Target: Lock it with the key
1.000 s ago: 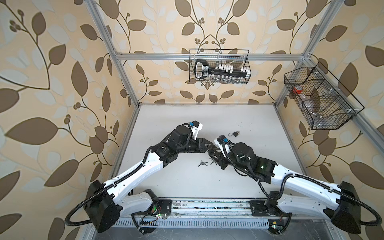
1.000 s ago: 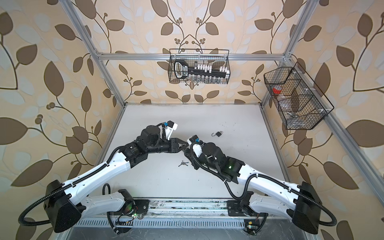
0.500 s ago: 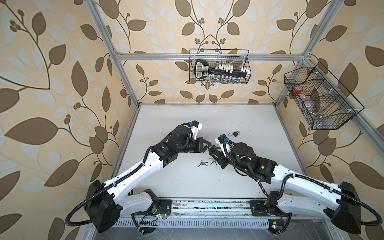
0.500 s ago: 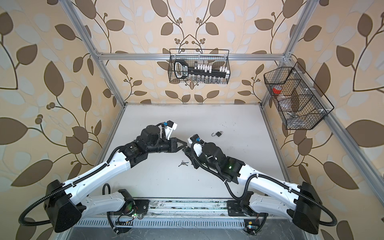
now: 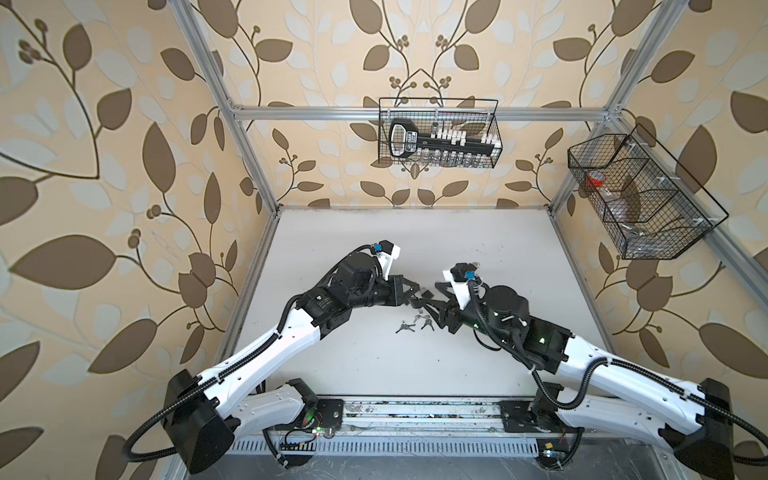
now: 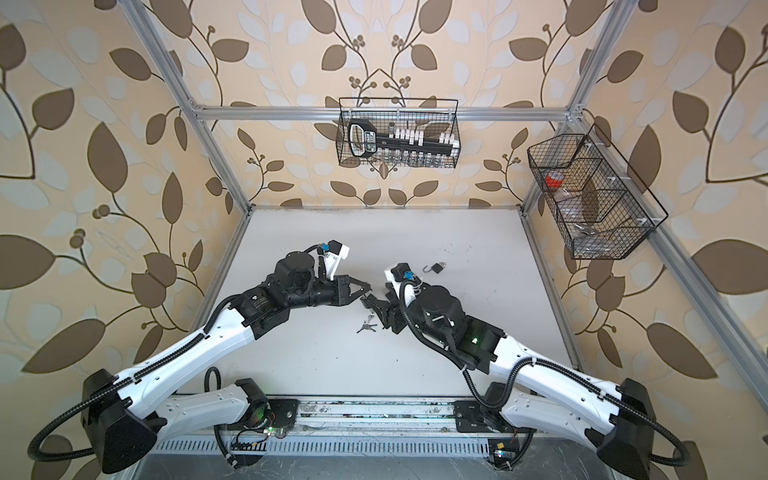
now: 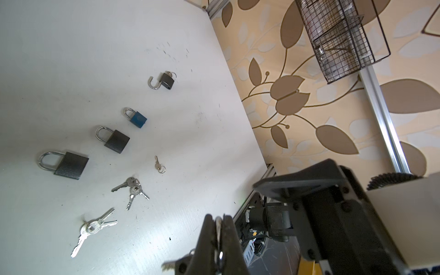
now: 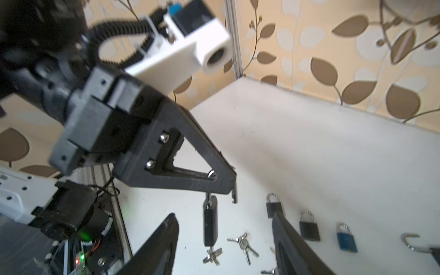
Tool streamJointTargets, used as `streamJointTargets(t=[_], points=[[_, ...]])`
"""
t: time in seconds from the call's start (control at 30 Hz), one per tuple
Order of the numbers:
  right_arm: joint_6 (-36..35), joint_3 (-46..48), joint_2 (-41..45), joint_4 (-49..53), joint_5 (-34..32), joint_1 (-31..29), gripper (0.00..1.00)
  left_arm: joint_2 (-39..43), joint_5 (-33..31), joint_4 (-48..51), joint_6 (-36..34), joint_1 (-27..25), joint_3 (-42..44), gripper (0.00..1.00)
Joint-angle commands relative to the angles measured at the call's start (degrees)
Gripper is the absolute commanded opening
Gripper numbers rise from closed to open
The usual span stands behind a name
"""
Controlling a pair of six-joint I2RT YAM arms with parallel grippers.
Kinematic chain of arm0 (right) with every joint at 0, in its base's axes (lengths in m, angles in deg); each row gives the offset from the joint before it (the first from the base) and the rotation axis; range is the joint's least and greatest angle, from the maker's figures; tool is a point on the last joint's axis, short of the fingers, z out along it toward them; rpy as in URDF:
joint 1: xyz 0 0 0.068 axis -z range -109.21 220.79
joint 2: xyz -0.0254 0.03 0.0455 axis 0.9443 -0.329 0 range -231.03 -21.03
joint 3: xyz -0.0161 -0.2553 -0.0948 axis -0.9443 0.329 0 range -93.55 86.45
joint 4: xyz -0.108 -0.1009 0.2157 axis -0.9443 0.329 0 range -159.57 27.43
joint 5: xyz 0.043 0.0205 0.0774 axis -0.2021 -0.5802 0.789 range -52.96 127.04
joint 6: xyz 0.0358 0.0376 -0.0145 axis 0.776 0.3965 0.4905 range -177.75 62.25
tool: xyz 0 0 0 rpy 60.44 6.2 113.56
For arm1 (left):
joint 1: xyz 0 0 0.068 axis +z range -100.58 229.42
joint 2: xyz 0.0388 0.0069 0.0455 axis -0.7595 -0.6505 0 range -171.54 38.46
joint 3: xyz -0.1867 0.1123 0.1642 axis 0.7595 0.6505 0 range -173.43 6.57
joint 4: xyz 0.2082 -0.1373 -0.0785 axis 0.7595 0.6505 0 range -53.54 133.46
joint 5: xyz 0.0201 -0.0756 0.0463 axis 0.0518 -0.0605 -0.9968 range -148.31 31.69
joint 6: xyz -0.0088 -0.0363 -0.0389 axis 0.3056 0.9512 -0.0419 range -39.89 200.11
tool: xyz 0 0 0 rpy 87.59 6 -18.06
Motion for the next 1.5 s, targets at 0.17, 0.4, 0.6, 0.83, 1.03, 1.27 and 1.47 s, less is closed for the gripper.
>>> streamJointTargets(t=[0.17, 0.4, 0.6, 0.83, 1.03, 1.27, 1.47], points=[[2.0, 3.0, 3.8, -7.6, 1.6, 0.7, 0.77, 7.7, -6.6, 1.0, -1.9, -0.5, -6.3, 0.0], [10.5, 3.7, 1.9, -17.7, 19.6, 6.2, 0.64, 9.1, -5.6, -0.3, -1.0, -0.5, -7.4, 0.0], [-0.9, 4.1, 0.8, -18.3, 16.6, 5.1, 0.62, 7.8, -8.4, 3.4, 3.9, -0.4, -10.4, 0.0], [-8.4, 3.5, -5.8, -25.3, 14.6, 4.1, 0.59, 6.9, -9.0, 1.0, 13.9, -0.5, -10.0, 0.0], [-9.9, 2.9, -9.2, -30.1, 14.6, 3.4, 0.52, 7.8, -10.4, 0.2, 17.2, -0.5, -8.8, 0.0], [-9.9, 2.5, -11.4, -31.5, 15.3, 3.0, 0.43, 7.6, -10.1, -0.4, 19.3, -0.4, -8.3, 0.0], [-9.8, 1.5, -12.6, -31.9, 16.0, 2.9, 0.34, 7.7, -10.0, -0.9, 19.9, -0.5, -7.9, 0.0]])
